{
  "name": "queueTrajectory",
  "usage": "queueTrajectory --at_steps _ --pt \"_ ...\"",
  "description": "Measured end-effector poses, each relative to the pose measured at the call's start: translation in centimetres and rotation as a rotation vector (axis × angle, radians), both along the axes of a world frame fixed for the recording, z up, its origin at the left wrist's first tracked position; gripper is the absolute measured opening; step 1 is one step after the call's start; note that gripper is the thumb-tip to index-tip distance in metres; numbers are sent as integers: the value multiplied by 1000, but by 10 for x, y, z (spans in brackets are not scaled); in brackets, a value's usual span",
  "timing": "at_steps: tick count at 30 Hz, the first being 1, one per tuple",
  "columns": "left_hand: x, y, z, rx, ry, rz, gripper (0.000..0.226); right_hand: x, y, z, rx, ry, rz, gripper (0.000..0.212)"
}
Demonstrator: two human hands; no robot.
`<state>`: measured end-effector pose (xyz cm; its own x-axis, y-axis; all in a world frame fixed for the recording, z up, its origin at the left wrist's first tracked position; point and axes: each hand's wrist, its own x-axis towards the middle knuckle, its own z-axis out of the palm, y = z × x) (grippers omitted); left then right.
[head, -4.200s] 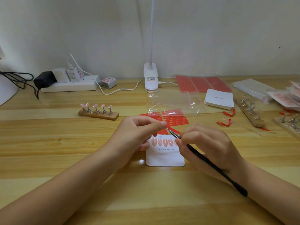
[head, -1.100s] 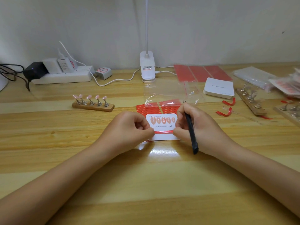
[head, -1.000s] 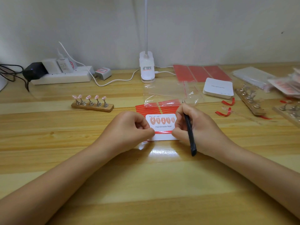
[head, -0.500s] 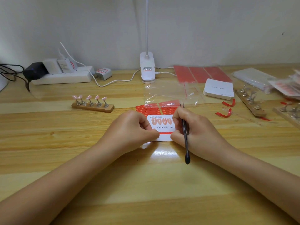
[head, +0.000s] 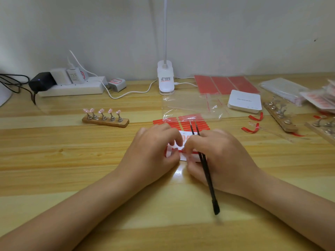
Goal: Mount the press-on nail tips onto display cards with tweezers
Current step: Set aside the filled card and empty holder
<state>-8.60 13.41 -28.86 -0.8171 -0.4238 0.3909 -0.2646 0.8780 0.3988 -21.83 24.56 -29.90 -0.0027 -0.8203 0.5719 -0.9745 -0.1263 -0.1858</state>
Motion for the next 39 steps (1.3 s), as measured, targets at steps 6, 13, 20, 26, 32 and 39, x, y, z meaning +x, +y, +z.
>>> queueTrajectory --at_steps 6,13,20,26,32,39 --pt "3 1 1 -131 -28 -73 13 -7 3 2 -12 126 19 9" --pt "15 0 1 -80 -5 -73 16 -24 17 6 16 180 29 29" --pt "18 1 0 -104 6 -16 18 -29 20 4 22 164 -2 35" --pt "21 4 -2 -107 61 -20 20 -25 12 2 28 -95 -207 32" --pt "22 3 -3 -108 52 -39 22 -21 5 4 116 -370 -249 19" --pt "21 -1 -4 -12 64 -49 16 -17 1 9 18 -937 -170 33"
